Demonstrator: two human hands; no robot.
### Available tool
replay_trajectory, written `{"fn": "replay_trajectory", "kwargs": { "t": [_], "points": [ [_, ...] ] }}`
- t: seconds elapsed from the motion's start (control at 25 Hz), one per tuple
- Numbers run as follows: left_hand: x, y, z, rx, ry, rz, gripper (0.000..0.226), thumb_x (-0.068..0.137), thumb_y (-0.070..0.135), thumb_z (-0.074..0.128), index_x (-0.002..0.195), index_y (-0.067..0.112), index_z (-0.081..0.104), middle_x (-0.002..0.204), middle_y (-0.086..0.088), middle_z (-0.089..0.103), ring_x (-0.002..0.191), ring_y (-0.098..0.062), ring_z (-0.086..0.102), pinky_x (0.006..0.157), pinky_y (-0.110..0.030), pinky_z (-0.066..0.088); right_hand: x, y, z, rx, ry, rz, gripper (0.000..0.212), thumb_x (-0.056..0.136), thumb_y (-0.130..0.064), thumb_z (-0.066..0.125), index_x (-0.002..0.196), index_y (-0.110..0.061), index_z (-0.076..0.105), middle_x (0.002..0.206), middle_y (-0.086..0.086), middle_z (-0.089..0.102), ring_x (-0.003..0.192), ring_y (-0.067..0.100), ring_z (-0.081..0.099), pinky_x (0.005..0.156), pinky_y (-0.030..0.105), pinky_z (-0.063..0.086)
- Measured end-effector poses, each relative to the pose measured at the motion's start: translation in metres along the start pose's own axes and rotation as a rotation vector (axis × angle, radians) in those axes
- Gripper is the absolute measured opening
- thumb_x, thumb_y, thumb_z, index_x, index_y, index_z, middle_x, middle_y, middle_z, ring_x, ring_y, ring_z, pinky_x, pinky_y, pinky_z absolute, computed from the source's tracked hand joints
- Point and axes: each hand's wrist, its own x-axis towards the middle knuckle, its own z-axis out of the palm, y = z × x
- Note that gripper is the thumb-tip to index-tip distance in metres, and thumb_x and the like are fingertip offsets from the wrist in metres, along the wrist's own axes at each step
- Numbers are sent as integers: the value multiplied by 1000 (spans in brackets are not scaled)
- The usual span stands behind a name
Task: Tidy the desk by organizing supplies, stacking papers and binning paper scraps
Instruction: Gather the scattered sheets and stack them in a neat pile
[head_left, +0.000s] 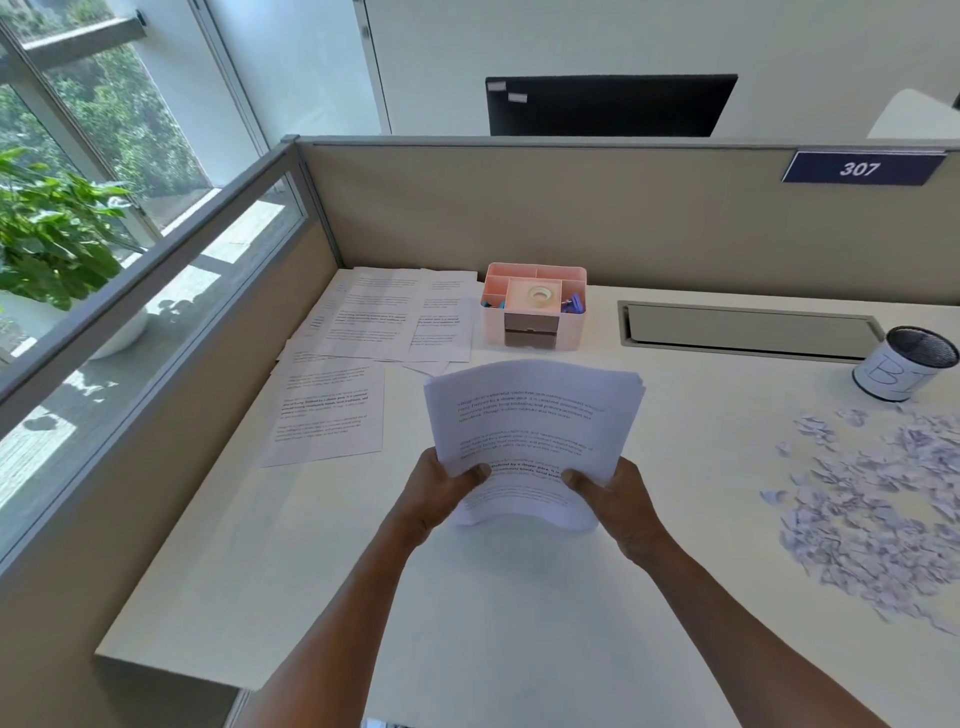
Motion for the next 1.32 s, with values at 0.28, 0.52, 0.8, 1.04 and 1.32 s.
{"fn": "replay_trajectory", "kwargs": {
  "t": [0.28, 0.52, 0.8, 1.04, 1.32],
  "points": [
    [-1, -9, 2, 13, 37, 20, 21, 80, 31, 76, 100, 32, 72, 103, 7, 76, 97, -16, 71, 81, -31, 60, -2, -1, 9, -51, 42, -13, 24, 85, -6, 74, 102, -24, 69, 104, 2, 74, 98, 22, 70, 85, 38, 58],
    [-4, -16, -6, 54, 59, 19, 18, 93, 19, 71, 94, 37, 72, 92, 20, 76, 83, 2, 70, 70, -19, 57, -7, 4, 19, -75, 66, -24, 24, 85, -8, 74, 100, -27, 69, 102, -5, 75, 96, 15, 70, 80, 29, 57],
    [-6, -18, -24, 16, 20, -8, 15, 92, 22, 72, 105, 29, 70, 100, 12, 76, 89, -6, 73, 76, -27, 61, -10, 3, 40, -92, 76, 27, 23, 86, -9, 73, 105, -22, 70, 104, 0, 75, 97, 19, 70, 86, 43, 57],
    [-7, -17, -42, 30, -51, -14, 17, 93, 22, 71, 100, 37, 70, 98, 19, 76, 90, -3, 73, 77, -24, 60, -13, 1, 61, -129, 95, 22, 22, 86, -11, 73, 97, -30, 71, 98, -6, 76, 93, 14, 71, 82, 38, 58],
    [-1, -20, -75, 19, -92, -43, 19, 94, 22, 70, 113, 25, 68, 112, 0, 76, 99, -17, 73, 87, -36, 61, -14, -3, 89, -129, 108, 27, 18, 75, -26, 78, 92, -29, 73, 90, -12, 77, 83, 7, 72, 65, 20, 55]
  ]
}}
